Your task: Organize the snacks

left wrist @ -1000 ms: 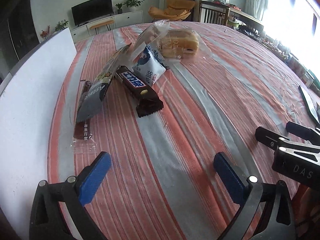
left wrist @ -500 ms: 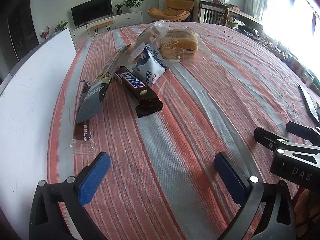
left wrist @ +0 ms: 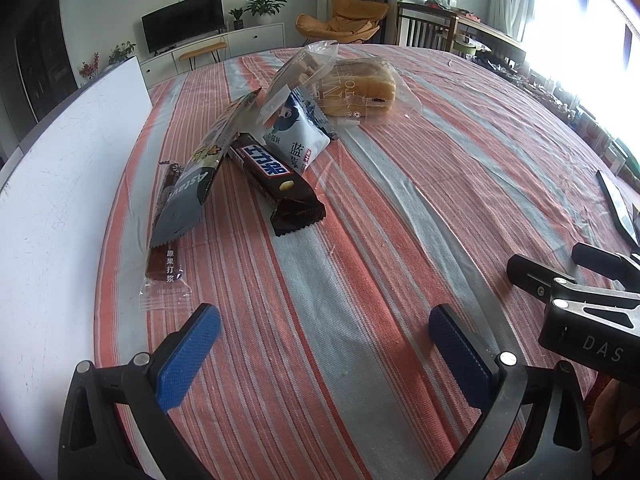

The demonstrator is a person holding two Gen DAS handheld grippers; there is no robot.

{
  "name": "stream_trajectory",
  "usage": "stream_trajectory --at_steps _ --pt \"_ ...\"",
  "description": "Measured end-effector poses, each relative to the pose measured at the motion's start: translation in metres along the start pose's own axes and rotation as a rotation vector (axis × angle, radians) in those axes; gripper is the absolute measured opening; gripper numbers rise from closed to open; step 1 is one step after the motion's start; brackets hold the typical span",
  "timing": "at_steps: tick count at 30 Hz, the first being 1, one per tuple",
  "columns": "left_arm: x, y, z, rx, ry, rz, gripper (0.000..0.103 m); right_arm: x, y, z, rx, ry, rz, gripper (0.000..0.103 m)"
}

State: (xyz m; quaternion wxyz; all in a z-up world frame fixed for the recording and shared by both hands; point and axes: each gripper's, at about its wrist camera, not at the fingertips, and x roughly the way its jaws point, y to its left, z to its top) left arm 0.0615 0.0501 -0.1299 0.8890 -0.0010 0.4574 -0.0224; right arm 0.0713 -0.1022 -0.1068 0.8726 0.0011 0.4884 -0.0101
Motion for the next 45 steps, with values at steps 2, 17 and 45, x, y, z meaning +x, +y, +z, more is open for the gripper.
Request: stream_trajectory --at_steps 2,17,45 --pt "0.0 0.0 0.0 0.0 0.0 0.0 0.103 0.0 0.0 0.0 0.0 0.0 0.0 0.092" --pt "0.0 0.0 0.0 0.0 0.0 -0.001 0.103 0.0 0.0 0.0 -0.001 0.0 0.0 0.092" --pt "-0.015 0.007 0.006 0.0 0.112 -0.061 0.102 0.0 -0.001 0.0 -0.002 0.0 0.0 0.092"
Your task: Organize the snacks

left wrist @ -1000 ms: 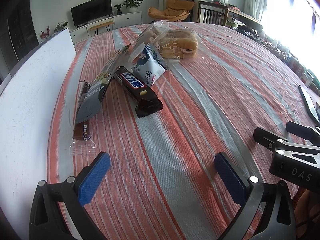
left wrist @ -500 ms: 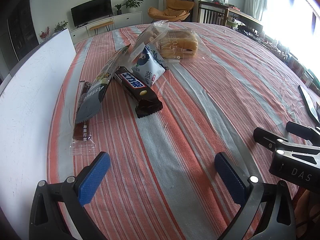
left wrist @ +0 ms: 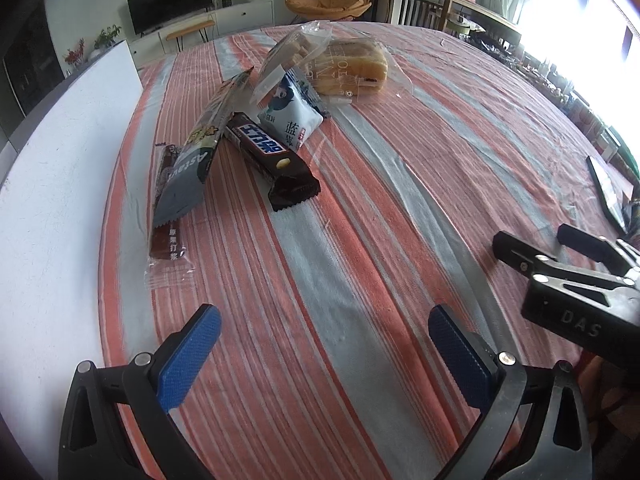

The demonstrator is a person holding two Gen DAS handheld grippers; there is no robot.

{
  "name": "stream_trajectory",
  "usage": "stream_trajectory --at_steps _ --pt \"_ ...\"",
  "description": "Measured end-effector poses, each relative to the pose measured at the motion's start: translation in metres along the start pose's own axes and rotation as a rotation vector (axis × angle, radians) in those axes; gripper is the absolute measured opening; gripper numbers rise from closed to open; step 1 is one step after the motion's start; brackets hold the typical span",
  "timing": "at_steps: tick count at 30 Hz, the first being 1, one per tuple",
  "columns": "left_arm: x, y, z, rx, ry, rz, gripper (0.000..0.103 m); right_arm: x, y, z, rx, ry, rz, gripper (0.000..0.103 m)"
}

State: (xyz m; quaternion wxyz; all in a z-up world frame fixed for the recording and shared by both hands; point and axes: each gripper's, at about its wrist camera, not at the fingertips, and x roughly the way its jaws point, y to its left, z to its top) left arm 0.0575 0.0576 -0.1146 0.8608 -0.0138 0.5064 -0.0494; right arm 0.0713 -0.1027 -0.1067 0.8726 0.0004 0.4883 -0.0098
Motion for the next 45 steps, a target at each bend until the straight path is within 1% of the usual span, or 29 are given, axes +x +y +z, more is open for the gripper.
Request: stream_trajectory --at_steps 2,3,5,6,8,9,11,13,14,15,16,19,20,21,22,23,24,27,29,32,33,34,35,36,37,39,41,44,45 --pt "-0.024 0.011 0.013 -0.047 -0.027 -0.035 0.102 0.0 0.0 0.0 0.0 0.0 0.0 0.092" --pt "-0.036 0.018 0.024 -0.067 -0.052 -0.035 0.102 0.0 0.0 0.0 0.0 0.0 0.0 0.092" --pt "-0.051 0.033 0.051 -0.097 -0.083 -0.004 0.102 0.0 0.0 0.0 0.0 0.0 0.0 0.093" --pt "-0.054 0.041 0.066 -0.111 -0.084 0.024 0.102 0.0 0.0 0.0 -0.001 0.0 0.0 0.093" --pt "-0.048 0.056 0.097 -0.137 -0.046 0.085 0.102 0.0 0.0 0.0 -0.001 0.0 0.001 0.093" --pt "-0.042 0.061 0.109 -0.148 -0.025 0.095 0.101 0.0 0.0 0.0 -0.001 0.0 0.001 0.093" --pt "-0.018 0.075 0.129 -0.177 0.046 0.083 0.097 0.0 0.0 0.0 0.0 0.0 0.0 0.093" --pt "0.01 0.086 0.141 -0.21 0.117 0.082 0.094 0.0 0.0 0.0 -0.001 0.0 0.0 0.093" --pt "0.026 0.091 0.144 -0.229 0.145 0.091 0.089 0.0 0.0 0.0 -0.001 0.0 0.001 0.093" --pt "0.039 0.095 0.146 -0.244 0.163 0.101 0.083 0.0 0.0 0.0 -0.001 0.0 0.001 0.093" --pt "0.05 0.099 0.148 -0.256 0.177 0.105 0.079 0.0 0.0 0.0 -0.001 0.0 0.001 0.093" --pt "0.07 0.104 0.151 -0.277 0.172 0.079 0.072 0.0 0.0 0.0 -0.002 0.0 0.002 0.093" --pt "0.072 0.104 0.152 -0.281 0.162 0.063 0.059 0.0 0.0 0.0 -0.001 0.0 0.002 0.093" --pt "0.072 0.104 0.153 -0.286 0.152 0.022 0.034 0.0 0.0 0.0 -0.001 0.0 0.002 0.093" --pt "0.071 0.104 0.154 -0.3 0.144 -0.034 0.025 0.0 0.0 0.0 -0.001 0.0 0.001 0.093" --pt "0.069 0.105 0.153 -0.31 0.131 -0.038 0.022 0.0 0.0 0.0 -0.001 0.0 0.001 0.093" --pt "0.064 0.104 0.153 -0.306 0.111 -0.016 0.016 0.0 0.0 0.0 -0.001 0.0 0.002 0.093" --pt "0.042 0.102 0.15 -0.282 0.052 0.013 0.014 0.0 0.0 0.0 -0.002 0.0 0.002 0.093" --pt "0.02 0.099 0.144 -0.284 0.014 0.007 0.014 0.0 0.0 0.0 -0.001 0.0 0.002 0.093" --pt "-0.011 0.096 0.132 -0.28 -0.03 -0.022 0.014 0.0 -0.001 0.0 0.002 0.001 0.008 0.093" --pt "-0.02 0.093 0.126 -0.281 -0.042 -0.034 0.014 -0.002 -0.002 0.001 0.014 0.0 0.036 0.092" --pt "-0.029 0.09 0.121 -0.279 -0.053 -0.047 0.014 -0.005 -0.003 0.003 0.031 -0.008 0.124 0.092" --pt "-0.037 0.091 0.116 -0.282 -0.063 -0.056 0.014 -0.007 -0.002 0.008 0.04 -0.018 0.243 0.092" --pt "-0.044 0.092 0.111 -0.286 -0.073 -0.064 0.014 -0.009 0.006 0.014 0.026 -0.024 0.335 0.091" --pt "-0.052 0.094 0.106 -0.294 -0.083 -0.073 0.014 -0.009 0.018 0.023 -0.016 -0.02 0.377 0.091" --pt "-0.063 0.097 0.098 -0.309 -0.098 -0.084 0.014 -0.003 0.05 0.04 -0.105 -0.007 0.432 0.09" --pt "-0.074 0.1 0.089 -0.319 -0.107 -0.095 0.014 0.013 0.081 0.057 -0.161 0.033 0.461 0.088" --pt "-0.087 0.102 0.077 -0.319 -0.118 -0.098 0.014 0.039 0.117 0.073 -0.185 0.101 0.453 0.087" --pt "-0.089 0.102 0.074 -0.317 -0.123 -0.098 0.014 0.04 0.126 0.077 -0.203 0.073 0.424 0.084"
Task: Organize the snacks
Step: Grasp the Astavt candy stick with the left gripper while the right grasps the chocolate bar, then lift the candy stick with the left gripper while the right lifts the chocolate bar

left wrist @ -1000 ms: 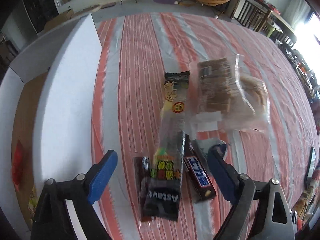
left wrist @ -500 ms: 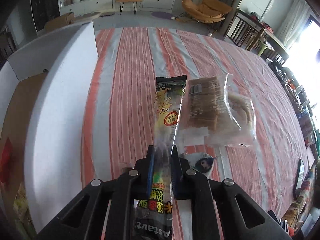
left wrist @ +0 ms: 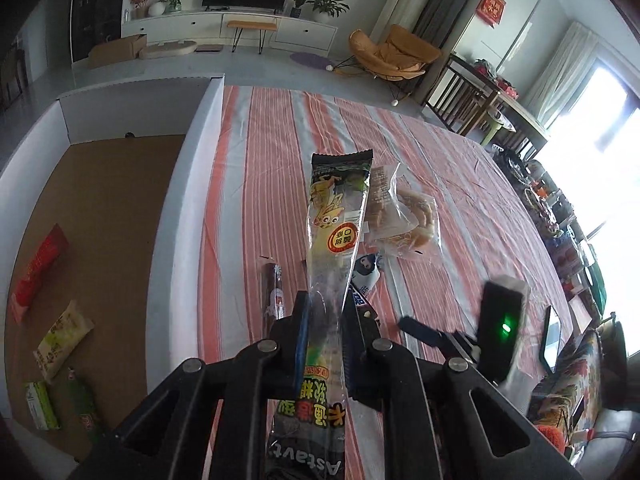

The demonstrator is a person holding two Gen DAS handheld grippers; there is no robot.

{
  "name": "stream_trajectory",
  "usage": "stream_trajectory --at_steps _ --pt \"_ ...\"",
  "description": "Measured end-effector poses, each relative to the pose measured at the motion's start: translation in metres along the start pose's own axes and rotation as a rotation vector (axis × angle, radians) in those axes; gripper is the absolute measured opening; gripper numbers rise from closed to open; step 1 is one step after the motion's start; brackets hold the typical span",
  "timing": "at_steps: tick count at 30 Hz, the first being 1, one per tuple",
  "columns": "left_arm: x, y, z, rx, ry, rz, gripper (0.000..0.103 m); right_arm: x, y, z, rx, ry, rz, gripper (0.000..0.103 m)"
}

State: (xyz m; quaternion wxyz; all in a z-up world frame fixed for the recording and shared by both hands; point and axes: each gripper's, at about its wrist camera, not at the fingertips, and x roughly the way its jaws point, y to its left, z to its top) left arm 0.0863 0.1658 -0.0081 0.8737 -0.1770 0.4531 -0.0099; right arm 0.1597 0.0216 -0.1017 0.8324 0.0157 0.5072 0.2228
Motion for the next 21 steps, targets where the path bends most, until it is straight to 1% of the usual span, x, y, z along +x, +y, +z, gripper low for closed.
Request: stream_trajectory --at_steps 1,2,3,5,7,9,11,12,14,16,17,18,19,21 --pt "-0.002 0.0 -0.002 0.001 -0.002 0.0 0.014 0.006 0.006 0.005 -0.019 0.007 -0.007 0.077" --pt "-0.004 0.001 -0.005 0.0 -0.002 0.0 0.014 0.009 0.011 0.008 -0.036 0.004 -0.029 0.056" --pt "-0.004 0.002 -0.007 -0.001 0.0 -0.001 0.014 0.012 0.013 0.01 -0.04 0.019 -0.027 0.025" --pt "-0.002 0.003 -0.012 -0.007 0.009 0.001 0.014 0.01 0.01 0.007 -0.008 0.039 0.014 0.019" --pt "0.0 0.003 -0.018 -0.004 0.023 -0.011 0.014 -0.003 0.002 -0.007 0.008 0.056 0.051 0.019" --pt "0.0 -0.003 -0.027 0.015 0.038 -0.019 0.014 -0.02 -0.014 -0.03 0.018 0.07 0.08 0.019" --pt "0.001 -0.012 -0.036 0.046 0.05 -0.02 0.014 -0.04 -0.028 -0.058 0.033 0.073 0.079 0.019" --pt "0.003 -0.017 -0.042 0.066 0.058 -0.02 0.014 -0.051 -0.036 -0.071 0.041 0.069 0.065 0.019" --pt "0.007 -0.029 -0.053 0.107 0.071 -0.031 0.014 -0.072 -0.053 -0.093 0.074 0.042 0.011 0.019" --pt "0.016 -0.043 -0.066 0.153 0.089 -0.048 0.014 -0.088 -0.074 -0.105 0.124 0.001 -0.074 0.019" --pt "0.022 -0.049 -0.07 0.171 0.103 -0.054 0.014 -0.094 -0.087 -0.105 0.168 -0.026 -0.095 0.019" --pt "0.029 -0.055 -0.073 0.183 0.121 -0.059 0.014 -0.096 -0.099 -0.102 0.208 -0.034 -0.147 0.019" --pt "0.037 -0.062 -0.076 0.195 0.136 -0.068 0.014 -0.098 -0.109 -0.098 0.232 -0.055 -0.189 0.019" --pt "0.051 -0.075 -0.08 0.227 0.138 -0.071 0.014 -0.101 -0.125 -0.088 0.25 -0.114 -0.27 0.019"
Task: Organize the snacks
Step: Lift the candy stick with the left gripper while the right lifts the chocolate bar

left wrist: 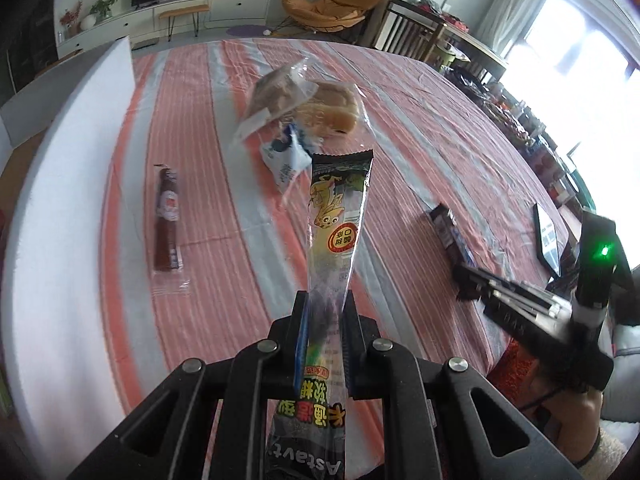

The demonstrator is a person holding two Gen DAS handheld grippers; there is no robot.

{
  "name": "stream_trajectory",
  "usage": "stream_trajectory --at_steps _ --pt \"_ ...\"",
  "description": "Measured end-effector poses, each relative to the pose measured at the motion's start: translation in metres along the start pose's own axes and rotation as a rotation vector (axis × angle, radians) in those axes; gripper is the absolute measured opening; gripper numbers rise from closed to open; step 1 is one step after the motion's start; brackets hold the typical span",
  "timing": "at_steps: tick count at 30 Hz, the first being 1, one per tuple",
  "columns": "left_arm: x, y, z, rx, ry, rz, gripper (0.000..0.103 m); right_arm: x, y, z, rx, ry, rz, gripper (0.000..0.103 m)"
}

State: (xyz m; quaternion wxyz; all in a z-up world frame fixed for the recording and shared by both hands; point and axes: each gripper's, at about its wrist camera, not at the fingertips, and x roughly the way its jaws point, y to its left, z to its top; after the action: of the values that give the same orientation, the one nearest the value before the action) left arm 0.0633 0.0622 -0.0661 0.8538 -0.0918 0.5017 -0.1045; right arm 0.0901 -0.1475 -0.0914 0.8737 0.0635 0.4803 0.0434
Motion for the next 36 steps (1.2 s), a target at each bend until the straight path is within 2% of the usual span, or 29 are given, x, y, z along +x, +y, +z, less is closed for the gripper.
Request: stream_trajectory --at_steps 4,7,8,9,10,12,14,22,27,36 --pt "0.031 -0.022 0.005 0.094 -0.007 0.047 0.014 0.013 -0.018 0.017 0.049 -0.031 -0.049 0.019" --pt "0.055 -0.031 0.006 0.152 0.022 0.088 0.016 0.014 -0.022 0.016 0.067 -0.043 -0.017 0.029" --pt "0.061 -0.032 0.005 0.16 0.027 0.098 0.023 0.01 -0.021 0.013 0.069 -0.045 -0.002 0.047" --pt "0.064 -0.032 0.004 0.167 0.027 0.103 0.024 0.01 -0.02 0.011 0.076 -0.049 0.003 0.067" --pt "0.063 -0.033 0.001 0.178 0.01 0.118 0.027 0.007 -0.023 0.008 0.089 -0.053 -0.001 0.073" --pt "0.065 -0.032 0.0 0.192 0.026 0.158 0.065 0.008 -0.026 0.007 0.122 -0.058 0.016 0.073" --pt "0.066 -0.029 -0.002 0.191 0.043 0.174 0.081 0.01 -0.026 0.006 0.139 -0.063 0.028 0.072" --pt "0.067 -0.025 -0.005 0.196 0.035 0.179 0.087 0.011 -0.022 0.005 0.125 -0.061 0.012 0.072" --pt "0.068 -0.021 -0.008 0.178 0.021 0.189 0.097 0.01 -0.023 0.004 0.128 -0.062 0.017 0.072" --pt "0.069 -0.02 -0.009 0.173 0.015 0.197 0.1 0.01 -0.023 0.004 0.128 -0.062 0.018 0.073"
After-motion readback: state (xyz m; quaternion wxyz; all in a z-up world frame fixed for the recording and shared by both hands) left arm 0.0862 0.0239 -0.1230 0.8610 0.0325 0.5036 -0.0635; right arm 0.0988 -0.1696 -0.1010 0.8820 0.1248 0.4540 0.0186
